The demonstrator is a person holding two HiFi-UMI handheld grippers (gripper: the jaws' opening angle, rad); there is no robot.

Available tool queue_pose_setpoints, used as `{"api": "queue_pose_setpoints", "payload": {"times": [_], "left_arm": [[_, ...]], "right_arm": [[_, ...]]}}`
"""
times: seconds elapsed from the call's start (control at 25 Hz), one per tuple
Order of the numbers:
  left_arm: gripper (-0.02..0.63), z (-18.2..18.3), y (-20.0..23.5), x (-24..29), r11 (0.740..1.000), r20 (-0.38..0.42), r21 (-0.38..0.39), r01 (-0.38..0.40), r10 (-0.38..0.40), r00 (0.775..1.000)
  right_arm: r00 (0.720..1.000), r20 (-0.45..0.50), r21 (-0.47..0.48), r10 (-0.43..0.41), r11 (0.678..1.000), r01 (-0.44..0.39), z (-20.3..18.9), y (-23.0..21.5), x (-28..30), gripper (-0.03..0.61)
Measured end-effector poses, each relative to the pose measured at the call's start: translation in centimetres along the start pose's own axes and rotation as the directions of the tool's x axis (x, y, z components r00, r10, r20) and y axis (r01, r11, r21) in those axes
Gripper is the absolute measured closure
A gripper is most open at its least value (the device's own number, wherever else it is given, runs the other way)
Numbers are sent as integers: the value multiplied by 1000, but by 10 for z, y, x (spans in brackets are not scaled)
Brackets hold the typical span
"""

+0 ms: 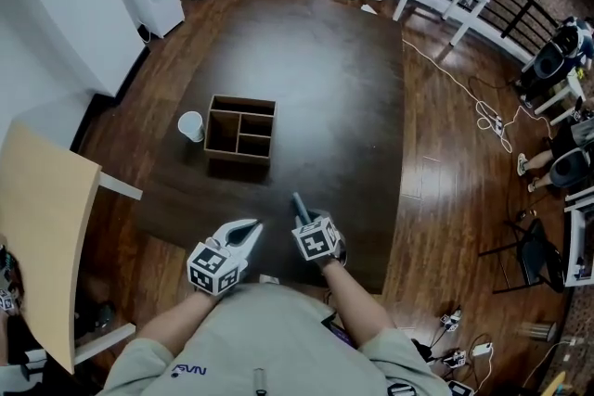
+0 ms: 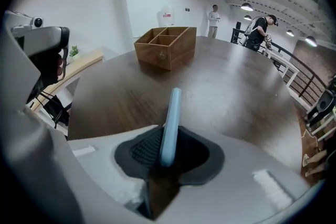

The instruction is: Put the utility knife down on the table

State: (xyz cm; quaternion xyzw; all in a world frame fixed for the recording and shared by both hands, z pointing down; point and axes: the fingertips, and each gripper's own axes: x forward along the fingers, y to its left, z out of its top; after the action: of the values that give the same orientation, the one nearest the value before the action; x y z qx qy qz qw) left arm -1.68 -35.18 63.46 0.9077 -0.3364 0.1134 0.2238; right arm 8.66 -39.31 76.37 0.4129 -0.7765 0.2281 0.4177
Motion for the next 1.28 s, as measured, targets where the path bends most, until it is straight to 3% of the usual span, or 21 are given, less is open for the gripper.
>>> {"api": "queue_pose_setpoints", "payload": {"times": [0.28, 0.48, 0.72, 0.84, 1.0, 1.28], "left_arm": [[612, -3, 1, -10, 999, 13, -33, -21, 22, 1000], [612, -10, -6, -18, 999, 20, -47, -17, 18, 1000], [612, -25, -12, -39, 997, 30, -70, -26, 28, 999], [612, -31, -13, -57, 996, 56, -82, -44, 49, 997], [612, -36, -13, -85, 993, 93, -89, -80, 88, 992], [612, -54, -34, -156, 993, 177, -66, -96, 106, 978]], "right_arm": [[1000, -6, -4, 2, 1000, -2, -1, -3, -5, 476], [998, 18, 11, -54, 999, 53, -4, -14, -19, 446], [983, 127, 96, -134, 988, 122, 0, -16, -59, 446], [962, 233, 147, -140, 983, 107, 7, 3, -89, 466], [924, 365, 160, -116, 985, 60, 18, 49, -126, 575], [858, 513, 113, 1, 991, -69, 16, 164, -170, 577]]}}
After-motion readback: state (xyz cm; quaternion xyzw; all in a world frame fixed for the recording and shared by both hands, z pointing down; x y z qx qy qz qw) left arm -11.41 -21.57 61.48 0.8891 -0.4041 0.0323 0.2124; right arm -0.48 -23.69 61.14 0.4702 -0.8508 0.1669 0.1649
